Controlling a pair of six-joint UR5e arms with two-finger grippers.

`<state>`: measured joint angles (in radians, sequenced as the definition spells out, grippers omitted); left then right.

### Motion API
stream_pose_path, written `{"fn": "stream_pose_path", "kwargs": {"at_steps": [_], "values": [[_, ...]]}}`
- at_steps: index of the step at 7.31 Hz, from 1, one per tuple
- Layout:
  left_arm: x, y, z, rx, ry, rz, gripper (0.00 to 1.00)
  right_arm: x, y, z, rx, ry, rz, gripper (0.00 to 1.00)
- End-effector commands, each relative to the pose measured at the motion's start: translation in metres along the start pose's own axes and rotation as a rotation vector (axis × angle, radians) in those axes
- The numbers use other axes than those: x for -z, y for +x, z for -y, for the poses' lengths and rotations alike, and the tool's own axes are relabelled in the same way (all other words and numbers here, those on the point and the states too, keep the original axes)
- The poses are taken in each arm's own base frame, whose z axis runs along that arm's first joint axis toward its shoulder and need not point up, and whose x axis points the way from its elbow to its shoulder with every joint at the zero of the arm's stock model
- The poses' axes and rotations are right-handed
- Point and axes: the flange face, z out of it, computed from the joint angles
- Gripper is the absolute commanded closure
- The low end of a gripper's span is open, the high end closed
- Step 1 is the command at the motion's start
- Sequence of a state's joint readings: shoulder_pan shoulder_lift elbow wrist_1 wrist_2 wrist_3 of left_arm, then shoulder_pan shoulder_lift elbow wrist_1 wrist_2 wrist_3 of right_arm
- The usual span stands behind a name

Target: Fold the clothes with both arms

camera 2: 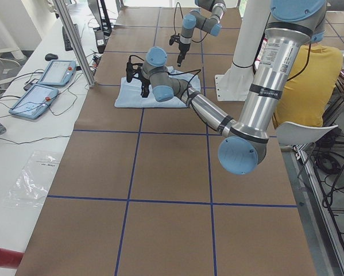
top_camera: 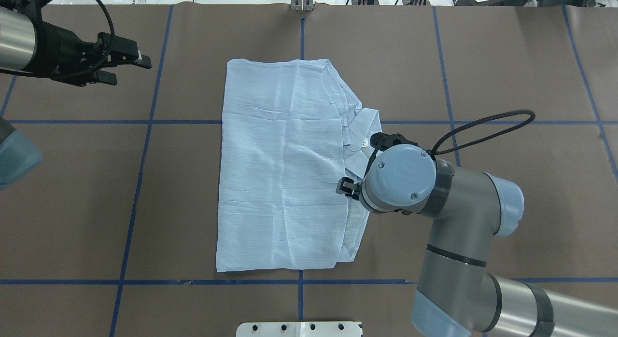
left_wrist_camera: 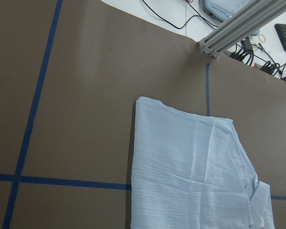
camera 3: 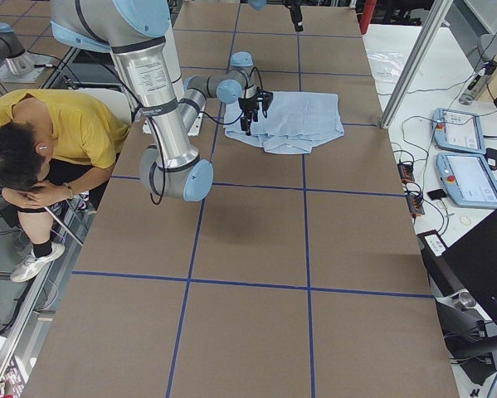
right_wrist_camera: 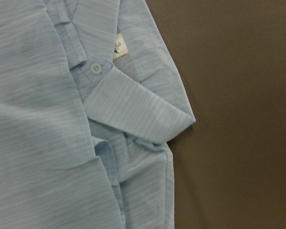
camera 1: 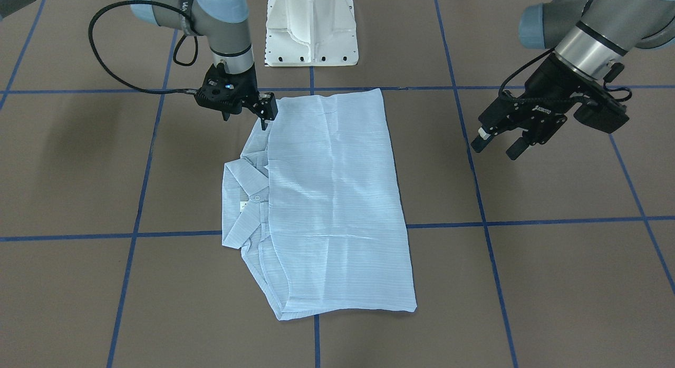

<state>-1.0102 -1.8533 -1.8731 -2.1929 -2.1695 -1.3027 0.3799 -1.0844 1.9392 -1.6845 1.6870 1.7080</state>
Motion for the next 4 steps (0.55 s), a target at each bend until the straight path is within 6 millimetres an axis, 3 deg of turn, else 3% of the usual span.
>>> {"fn": "stream_pose_path", "kwargs": {"at_steps": [1, 2, 3, 4], "values": [[-0.001, 0.0, -0.001, -0.005, -0.004, 0.001, 0.0, -0.006, 0.0, -0.062, -0.3, -0.047, 0.016, 0.0], [-0.003, 0.0, 0.0, -0.004, -0.006, 0.003, 0.0, -0.018, 0.003, -0.093, -0.385, -0.014, 0.048, 0.01], [-0.006, -0.001, 0.001, 0.005, -0.003, 0.006, 0.0, -0.024, 0.005, -0.112, -0.43, 0.001, 0.053, 0.02], [-0.006, -0.005, 0.0, 0.008, -0.007, 0.012, 0.0, -0.03, 0.008, -0.115, -0.491, 0.0, 0.041, 0.04]]}}
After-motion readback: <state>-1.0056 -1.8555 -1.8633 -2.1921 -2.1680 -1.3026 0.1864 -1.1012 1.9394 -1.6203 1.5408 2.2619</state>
